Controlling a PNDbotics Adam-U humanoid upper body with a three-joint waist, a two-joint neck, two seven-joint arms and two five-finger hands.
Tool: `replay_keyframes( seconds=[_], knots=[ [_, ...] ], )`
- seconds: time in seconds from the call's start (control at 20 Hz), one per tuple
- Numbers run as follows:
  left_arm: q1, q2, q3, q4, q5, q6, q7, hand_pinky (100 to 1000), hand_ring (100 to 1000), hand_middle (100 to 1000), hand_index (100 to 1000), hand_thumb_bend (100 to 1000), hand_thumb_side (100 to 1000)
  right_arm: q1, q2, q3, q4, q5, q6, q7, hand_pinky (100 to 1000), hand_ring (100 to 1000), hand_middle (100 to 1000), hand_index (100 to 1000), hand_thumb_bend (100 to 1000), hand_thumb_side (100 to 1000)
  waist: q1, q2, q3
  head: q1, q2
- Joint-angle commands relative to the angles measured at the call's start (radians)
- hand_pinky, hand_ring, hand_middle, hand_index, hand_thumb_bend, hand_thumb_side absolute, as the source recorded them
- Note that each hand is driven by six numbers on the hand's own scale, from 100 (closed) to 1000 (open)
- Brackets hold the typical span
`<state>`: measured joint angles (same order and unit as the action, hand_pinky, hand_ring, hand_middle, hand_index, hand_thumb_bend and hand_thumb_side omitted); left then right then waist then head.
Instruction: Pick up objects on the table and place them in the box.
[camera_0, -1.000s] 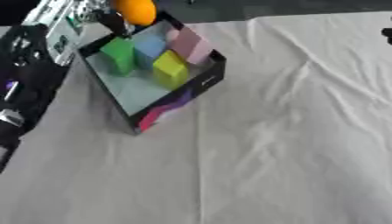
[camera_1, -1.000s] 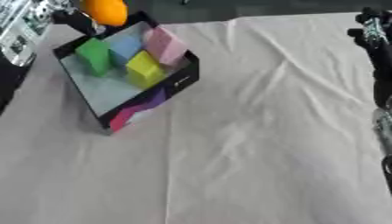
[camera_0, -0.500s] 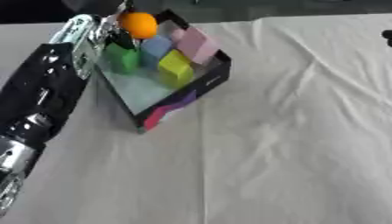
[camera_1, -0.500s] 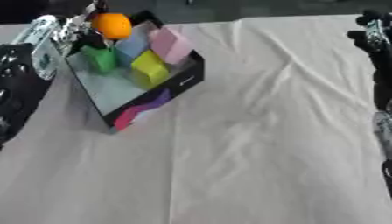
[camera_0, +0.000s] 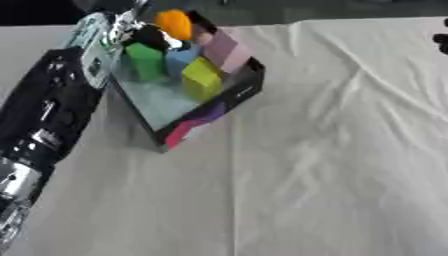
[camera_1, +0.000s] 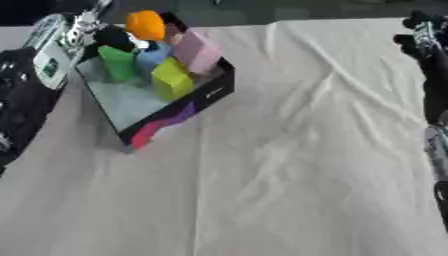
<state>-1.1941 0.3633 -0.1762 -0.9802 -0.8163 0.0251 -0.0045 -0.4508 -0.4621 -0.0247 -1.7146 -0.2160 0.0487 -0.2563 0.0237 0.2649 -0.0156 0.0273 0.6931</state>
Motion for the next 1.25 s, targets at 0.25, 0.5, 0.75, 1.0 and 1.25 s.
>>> replay_keyframes(
  seconds=[0.25,0.5,0.75,1.0,1.25],
  knots=[
    [0.042,0.169,0.027,-0.416,0.393,0.12,0.082,802,831,759,797,136,743,0.004,-0.047,-0.026,-0.028,-0.009,-0.01,-0.015,866,750,754,795,100,609,-0.001,-0.042,0.022,-0.035,0.02],
    [0.196,0.244,0.063,-0.653,0.591,0.175,0.101,792,812,752,797,100,658,0.019,-0.058,-0.039,-0.027,-0.013,-0.015,-0.027,866,752,756,796,100,600,-0.005,-0.066,0.041,-0.058,0.054],
    [0.38,0.266,0.118,-0.802,0.766,0.221,0.157,767,787,746,796,100,672,0.037,-0.062,-0.048,-0.026,-0.016,-0.019,-0.04,866,753,757,797,100,595,-0.015,-0.084,0.054,-0.077,0.074],
    [0.536,0.277,0.151,-0.87,0.879,0.236,0.221,736,748,729,788,100,711,0.048,-0.059,-0.051,-0.024,-0.019,-0.019,-0.046,866,754,758,798,100,575,-0.022,-0.095,0.066,-0.087,0.077],
    [0.667,0.241,0.189,-0.908,0.957,0.218,0.314,729,739,717,776,100,722,0.05,-0.056,-0.053,-0.024,-0.022,-0.02,-0.049,866,755,761,798,100,578,-0.028,-0.096,0.071,-0.087,0.077]
  ],
)
